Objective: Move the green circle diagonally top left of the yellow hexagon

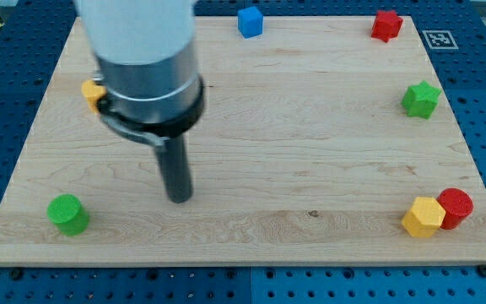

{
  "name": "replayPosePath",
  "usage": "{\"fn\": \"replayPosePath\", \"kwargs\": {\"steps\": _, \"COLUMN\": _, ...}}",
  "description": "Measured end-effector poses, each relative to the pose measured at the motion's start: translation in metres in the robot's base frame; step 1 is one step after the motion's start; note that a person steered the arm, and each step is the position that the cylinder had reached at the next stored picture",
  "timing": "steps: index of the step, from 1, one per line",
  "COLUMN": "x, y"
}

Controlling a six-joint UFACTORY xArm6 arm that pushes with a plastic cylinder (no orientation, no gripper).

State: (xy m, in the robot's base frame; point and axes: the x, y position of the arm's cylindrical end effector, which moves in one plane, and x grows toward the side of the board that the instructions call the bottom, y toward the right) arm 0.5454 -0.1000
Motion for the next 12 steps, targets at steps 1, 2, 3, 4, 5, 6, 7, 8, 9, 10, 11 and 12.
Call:
{"fn": "replayPosePath", "kwargs": {"steps": 1, "x": 0.0, "y": -0.075}}
{"fn": "replayPosePath", "kwargs": {"steps": 2, "x": -0.028, "y": -0.141}}
{"fn": "replayPosePath", "kwargs": {"steps": 3, "x": -0.033, "y": -0.153}}
{"fn": "replayPosePath", "kwargs": {"steps": 4, "x": 0.013, "y": -0.156}}
{"fn": "replayPosePath", "kwargs": {"steps": 5, "x": 0.027, "y": -0.156}}
{"fn": "replayPosePath", "kwargs": {"steps": 6, "x": 0.033, "y": -0.151}}
{"fn": "replayPosePath", "kwargs": {"steps": 7, "x": 0.04, "y": -0.133}}
{"fn": "replayPosePath", "kwargs": {"steps": 8, "x": 0.038, "y": -0.119}}
{"fn": "replayPosePath", "kwargs": {"steps": 9, "x": 0.033, "y": -0.11}}
{"fn": "replayPosePath", "kwargs": {"steps": 10, "x": 0.023, "y": -0.097}}
{"fn": "replayPosePath", "kwargs": {"steps": 11, "x": 0.023, "y": -0.072}}
{"fn": "replayPosePath", "kwargs": {"steps": 12, "x": 0.023, "y": -0.045}}
